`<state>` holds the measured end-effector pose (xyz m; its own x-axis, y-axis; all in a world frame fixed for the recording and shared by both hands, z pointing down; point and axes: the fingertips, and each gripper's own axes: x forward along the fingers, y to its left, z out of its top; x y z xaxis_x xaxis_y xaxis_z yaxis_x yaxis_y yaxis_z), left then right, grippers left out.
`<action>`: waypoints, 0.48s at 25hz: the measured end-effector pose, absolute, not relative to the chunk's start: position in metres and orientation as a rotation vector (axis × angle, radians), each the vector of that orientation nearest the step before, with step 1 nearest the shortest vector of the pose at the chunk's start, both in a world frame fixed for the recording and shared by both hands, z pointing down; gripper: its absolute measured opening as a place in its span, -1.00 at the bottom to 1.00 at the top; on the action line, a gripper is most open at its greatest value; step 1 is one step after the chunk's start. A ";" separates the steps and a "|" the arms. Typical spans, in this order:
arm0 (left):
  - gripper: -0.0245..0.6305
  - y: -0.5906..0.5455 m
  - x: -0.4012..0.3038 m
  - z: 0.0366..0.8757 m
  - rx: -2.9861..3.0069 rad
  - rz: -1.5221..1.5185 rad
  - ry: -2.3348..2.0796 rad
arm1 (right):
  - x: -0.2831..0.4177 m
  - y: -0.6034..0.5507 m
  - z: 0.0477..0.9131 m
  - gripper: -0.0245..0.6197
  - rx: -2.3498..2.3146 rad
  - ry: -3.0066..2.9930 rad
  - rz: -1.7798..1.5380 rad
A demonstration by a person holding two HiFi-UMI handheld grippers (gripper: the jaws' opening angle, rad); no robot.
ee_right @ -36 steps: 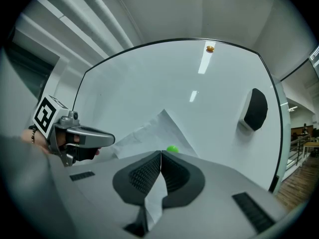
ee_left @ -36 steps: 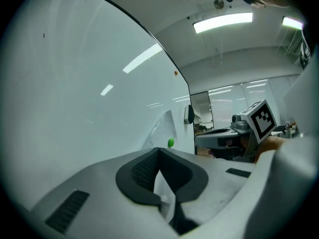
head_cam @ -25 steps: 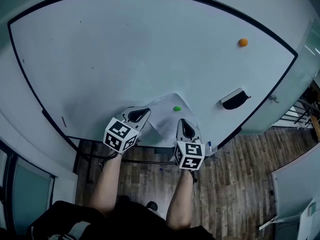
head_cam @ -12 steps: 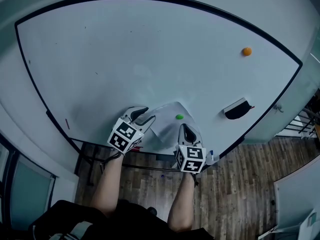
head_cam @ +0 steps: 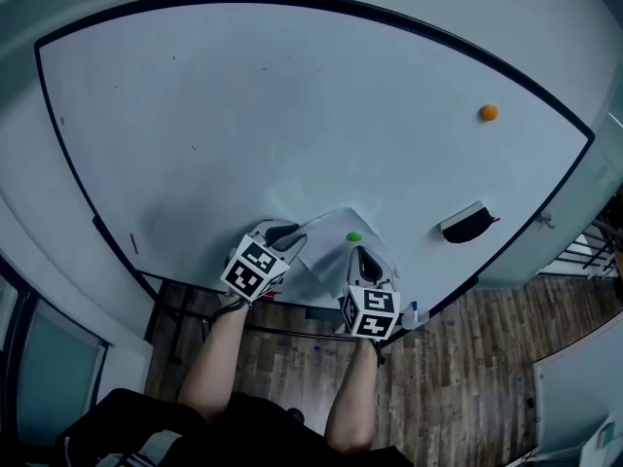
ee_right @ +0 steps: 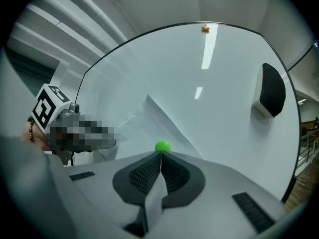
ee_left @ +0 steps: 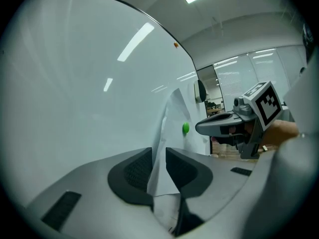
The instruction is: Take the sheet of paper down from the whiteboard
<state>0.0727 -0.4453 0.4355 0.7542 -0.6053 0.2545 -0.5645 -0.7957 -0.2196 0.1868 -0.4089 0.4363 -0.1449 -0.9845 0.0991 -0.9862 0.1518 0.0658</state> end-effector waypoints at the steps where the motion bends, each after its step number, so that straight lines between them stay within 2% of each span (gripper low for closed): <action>1: -0.65 -0.446 0.072 0.437 -2.831 -0.474 0.950 | 0.187 -0.410 0.436 -0.85 1.974 -2.287 0.020; 5: -0.83 -0.449 0.070 0.441 -2.889 -0.446 0.953 | 0.187 -0.414 0.436 -0.85 1.999 -2.260 -0.001; 12: -0.86 -0.446 0.070 0.447 -2.962 -0.431 0.911 | 0.192 -0.418 0.430 -0.84 2.085 -2.216 -0.030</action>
